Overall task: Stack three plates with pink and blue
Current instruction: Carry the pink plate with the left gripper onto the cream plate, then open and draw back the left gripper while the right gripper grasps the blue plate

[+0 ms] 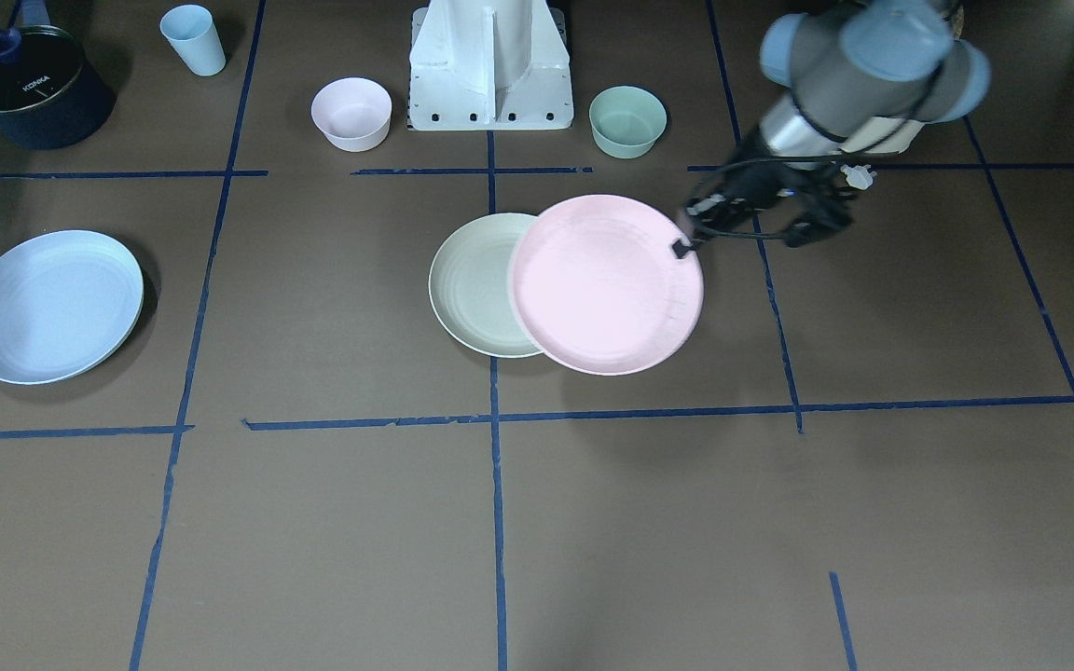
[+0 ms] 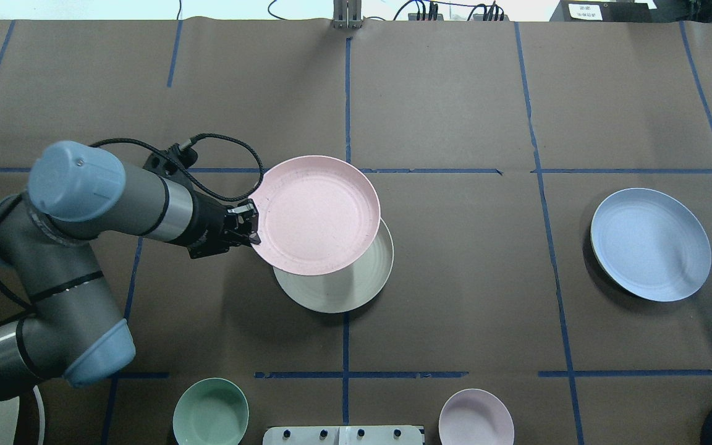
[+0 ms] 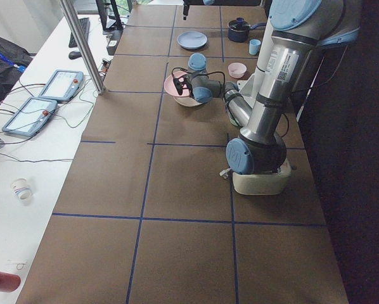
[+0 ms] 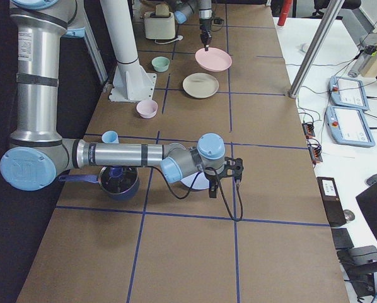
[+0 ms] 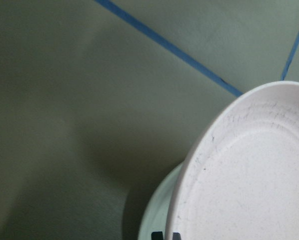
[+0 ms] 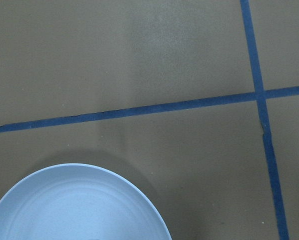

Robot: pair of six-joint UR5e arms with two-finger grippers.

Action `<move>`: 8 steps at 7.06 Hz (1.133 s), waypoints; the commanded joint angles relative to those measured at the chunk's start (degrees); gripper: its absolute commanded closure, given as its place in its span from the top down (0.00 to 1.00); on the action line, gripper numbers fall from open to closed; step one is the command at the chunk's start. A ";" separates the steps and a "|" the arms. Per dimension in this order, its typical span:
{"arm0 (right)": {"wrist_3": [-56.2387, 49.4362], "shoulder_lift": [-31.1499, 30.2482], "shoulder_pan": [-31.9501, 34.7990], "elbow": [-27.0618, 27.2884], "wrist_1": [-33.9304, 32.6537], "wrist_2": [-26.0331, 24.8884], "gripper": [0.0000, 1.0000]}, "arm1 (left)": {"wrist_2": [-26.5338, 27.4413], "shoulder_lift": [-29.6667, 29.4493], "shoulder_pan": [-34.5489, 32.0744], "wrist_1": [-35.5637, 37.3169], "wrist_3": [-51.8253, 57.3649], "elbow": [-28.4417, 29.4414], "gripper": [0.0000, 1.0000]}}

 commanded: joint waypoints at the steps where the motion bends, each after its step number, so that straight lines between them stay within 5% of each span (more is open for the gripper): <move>1: 2.12 -0.29 -2.52 -0.09 1.06 -0.20 1.00 | 2.89 -1.39 3.13 0.71 -0.44 0.89 0.00; 2: 2.12 -0.29 -3.05 -0.09 1.06 -0.20 1.00 | 2.81 -1.14 3.48 0.71 -0.09 0.98 0.11; 3: 2.12 -0.29 -3.40 -0.09 1.06 -0.20 1.00 | 2.81 -0.70 3.49 0.71 0.52 0.90 0.89; 4: 2.12 -0.29 -3.49 -0.09 1.06 -0.29 1.00 | 2.81 -0.69 3.40 0.71 0.44 0.46 1.00; 6: 2.38 -0.29 -5.06 -0.18 1.15 -1.60 1.00 | 2.28 -0.69 1.65 1.23 0.53 0.02 1.00; 8: 7.89 -0.81 -11.38 -0.79 5.50 -7.56 1.00 | -1.83 -0.69 -2.03 12.16 4.72 -6.44 1.00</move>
